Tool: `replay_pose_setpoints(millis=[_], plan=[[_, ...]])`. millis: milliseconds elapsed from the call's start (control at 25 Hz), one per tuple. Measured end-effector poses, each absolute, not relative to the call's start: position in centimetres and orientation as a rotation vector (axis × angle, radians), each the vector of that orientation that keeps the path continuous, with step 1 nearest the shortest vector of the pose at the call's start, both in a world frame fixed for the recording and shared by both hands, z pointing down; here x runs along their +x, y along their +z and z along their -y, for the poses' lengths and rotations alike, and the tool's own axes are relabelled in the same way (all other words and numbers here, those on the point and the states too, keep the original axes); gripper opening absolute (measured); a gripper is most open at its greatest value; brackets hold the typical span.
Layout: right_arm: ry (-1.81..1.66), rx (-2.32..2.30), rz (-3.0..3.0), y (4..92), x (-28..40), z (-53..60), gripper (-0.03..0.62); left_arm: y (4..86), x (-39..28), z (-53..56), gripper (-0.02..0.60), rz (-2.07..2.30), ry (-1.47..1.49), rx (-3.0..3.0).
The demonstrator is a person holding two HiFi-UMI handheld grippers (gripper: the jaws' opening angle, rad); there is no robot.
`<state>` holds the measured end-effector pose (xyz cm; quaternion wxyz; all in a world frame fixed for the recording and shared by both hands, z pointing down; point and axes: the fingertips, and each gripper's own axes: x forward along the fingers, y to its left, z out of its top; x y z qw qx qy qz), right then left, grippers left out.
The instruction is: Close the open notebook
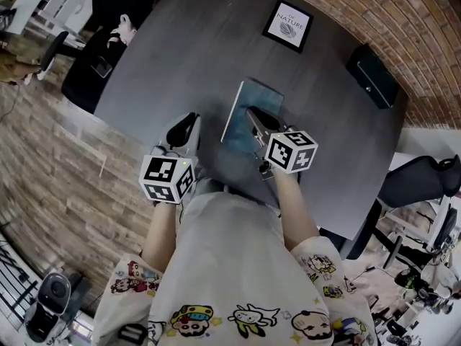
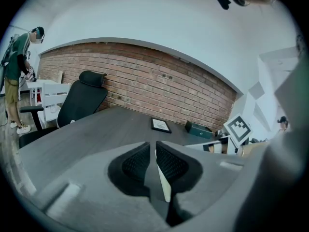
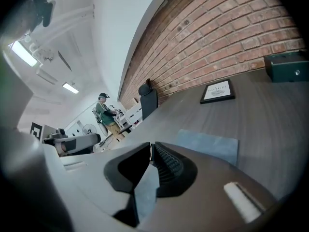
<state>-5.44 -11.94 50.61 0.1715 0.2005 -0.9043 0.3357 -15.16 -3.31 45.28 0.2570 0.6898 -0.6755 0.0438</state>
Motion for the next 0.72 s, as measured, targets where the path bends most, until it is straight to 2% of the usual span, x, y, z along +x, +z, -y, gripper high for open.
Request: replay_pose_setpoints(millis=[720], plan=[[1.183,0.536,2.462,56.2,-10.5,11.4,0.059,47.1,-16.9,1.2,0.032,1.858,0.099,1.779]])
